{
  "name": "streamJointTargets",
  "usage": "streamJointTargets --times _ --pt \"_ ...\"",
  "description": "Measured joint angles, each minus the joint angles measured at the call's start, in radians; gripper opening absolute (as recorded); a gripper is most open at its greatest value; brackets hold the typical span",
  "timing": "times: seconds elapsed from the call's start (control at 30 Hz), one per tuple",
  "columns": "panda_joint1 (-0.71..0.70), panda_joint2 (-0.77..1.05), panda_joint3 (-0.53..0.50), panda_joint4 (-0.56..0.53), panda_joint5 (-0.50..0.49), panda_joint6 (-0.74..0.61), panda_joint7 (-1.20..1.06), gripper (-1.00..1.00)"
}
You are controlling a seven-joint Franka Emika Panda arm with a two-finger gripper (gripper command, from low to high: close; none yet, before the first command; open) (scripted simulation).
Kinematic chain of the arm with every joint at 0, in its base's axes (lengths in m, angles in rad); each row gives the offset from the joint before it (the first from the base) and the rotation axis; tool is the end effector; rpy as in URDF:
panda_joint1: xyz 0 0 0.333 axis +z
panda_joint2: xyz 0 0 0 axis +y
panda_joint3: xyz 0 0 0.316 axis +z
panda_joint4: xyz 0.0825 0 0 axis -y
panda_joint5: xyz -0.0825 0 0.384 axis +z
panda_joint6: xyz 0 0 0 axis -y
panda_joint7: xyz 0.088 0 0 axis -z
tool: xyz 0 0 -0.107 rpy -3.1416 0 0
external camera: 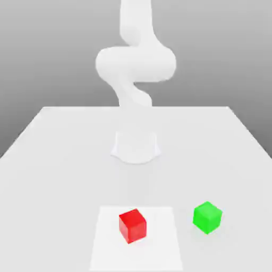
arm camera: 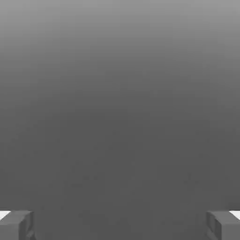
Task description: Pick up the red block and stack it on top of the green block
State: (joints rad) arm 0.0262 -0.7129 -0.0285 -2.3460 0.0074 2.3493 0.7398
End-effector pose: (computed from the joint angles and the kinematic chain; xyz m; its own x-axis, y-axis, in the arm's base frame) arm 0.3808 -0.0042 0.6614 0.5601 -0.6842 0.4671 -0.5056 -0.7290 -0.4615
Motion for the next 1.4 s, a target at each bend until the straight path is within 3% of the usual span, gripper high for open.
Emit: streamJointTargets --times 0.33,0.63,0.87,0.9,1.13,1.33,1.4 --pt "0.093 0.375 -0.098 -0.193 0.036 0.21 -0.26 0.0" --pt "0.113 0.699 -0.123 -0.363 0.025 0.395 -0.457 0.0" --pt "0.064 0.95 -0.06 -0.36 0.093 0.593 -0.541 0.0" --pt "0.055 0.974 -0.048 -0.357 0.1 0.613 -0.547 -1.0" --pt "0.053 0.973 -0.047 -0.357 0.097 0.612 -0.544 -1.0" --pt "0.071 0.781 -0.083 -0.386 0.015 0.45 -0.484 -1.0" --pt "0.127 0.743 -0.053 -0.389 0.007 0.414 -0.491 -1.0"
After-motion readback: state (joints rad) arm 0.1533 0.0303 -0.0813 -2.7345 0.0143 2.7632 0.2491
